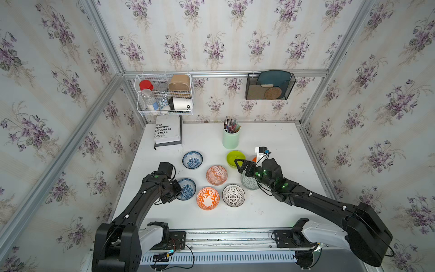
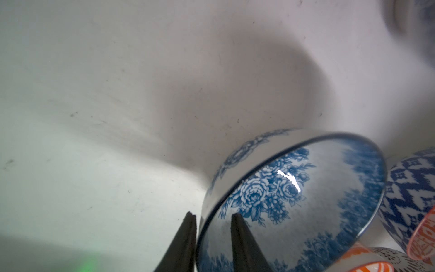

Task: Stack the bowls
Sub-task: Pick up the bowl from the center of the board, then place the bowl on the bowl.

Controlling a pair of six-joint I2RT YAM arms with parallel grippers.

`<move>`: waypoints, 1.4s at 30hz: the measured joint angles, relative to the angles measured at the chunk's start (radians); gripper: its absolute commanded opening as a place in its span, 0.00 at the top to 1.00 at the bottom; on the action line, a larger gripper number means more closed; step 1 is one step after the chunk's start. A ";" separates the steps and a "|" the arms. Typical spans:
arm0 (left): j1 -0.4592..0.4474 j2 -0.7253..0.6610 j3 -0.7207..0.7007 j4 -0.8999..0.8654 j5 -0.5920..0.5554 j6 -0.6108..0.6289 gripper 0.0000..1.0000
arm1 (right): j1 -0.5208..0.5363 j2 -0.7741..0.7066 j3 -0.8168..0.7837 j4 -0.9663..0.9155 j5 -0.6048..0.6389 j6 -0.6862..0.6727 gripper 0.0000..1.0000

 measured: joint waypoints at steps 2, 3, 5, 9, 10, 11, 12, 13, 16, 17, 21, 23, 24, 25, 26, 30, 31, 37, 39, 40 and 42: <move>0.000 0.005 0.001 0.002 0.000 0.000 0.86 | 0.000 0.001 0.000 0.000 0.000 0.000 0.00; 0.000 0.007 0.002 0.002 0.000 0.000 0.89 | 0.000 0.001 0.000 0.001 0.000 0.000 0.00; 0.000 0.013 0.008 0.004 0.003 0.002 0.94 | 0.000 0.001 0.000 0.000 0.000 0.000 0.00; -0.001 0.022 0.031 0.001 -0.002 0.010 1.00 | 0.000 0.001 0.000 0.000 0.000 0.002 0.00; -0.001 0.023 0.037 -0.005 -0.005 0.010 1.00 | 0.000 0.001 0.000 0.000 0.000 0.003 0.00; 0.000 0.022 0.045 -0.013 -0.005 0.010 1.00 | 0.000 0.001 0.000 0.000 0.000 0.003 0.00; 0.000 0.020 0.054 -0.019 -0.009 0.011 1.00 | 0.000 0.001 0.000 0.000 0.000 0.003 0.00; 0.000 0.016 0.063 -0.025 -0.011 0.012 1.00 | 0.000 0.001 0.000 0.000 0.000 0.004 0.00; 0.000 -0.013 0.098 -0.057 -0.018 0.022 1.00 | 0.000 0.001 0.000 0.000 0.000 0.004 0.00; 0.000 -0.028 0.111 -0.068 -0.020 0.027 1.00 | 0.000 0.000 0.000 0.000 0.000 0.004 0.00; 0.000 -0.091 0.163 -0.116 -0.018 0.037 1.00 | 0.000 0.000 0.000 0.001 0.000 0.004 0.00; 0.000 -0.103 0.188 -0.130 -0.019 0.037 1.00 | 0.000 0.000 0.000 0.001 0.000 0.004 0.00; 0.000 -0.104 0.204 -0.136 -0.019 0.036 1.00 | 0.000 0.000 0.000 0.001 0.000 0.004 0.00; 0.000 -0.099 0.224 -0.142 -0.019 0.036 1.00 | 0.000 0.000 0.000 0.001 0.000 0.004 0.00; 0.000 -0.086 0.247 -0.145 -0.019 0.036 1.00 | 0.000 0.000 0.000 0.001 0.000 0.004 0.00; 0.000 0.050 0.402 -0.142 -0.012 0.039 1.00 | 0.000 -0.001 0.000 0.001 0.001 0.004 0.00; 0.000 0.089 0.442 -0.140 -0.008 0.042 1.00 | 0.000 -0.001 0.000 0.001 0.001 0.004 0.00; 0.002 0.322 0.647 -0.129 0.009 0.066 1.00 | 0.000 -0.001 0.000 0.001 0.004 0.004 0.00; 0.003 0.380 0.673 -0.119 0.011 0.073 1.00 | 0.000 -0.001 0.000 0.001 0.004 0.004 0.00; 0.004 0.403 0.686 -0.119 0.012 0.075 1.00 | 0.000 0.000 0.000 0.001 0.004 0.004 0.00; 0.005 0.439 0.707 -0.109 0.019 0.080 1.00 | 0.000 0.001 0.000 0.002 0.004 0.004 0.00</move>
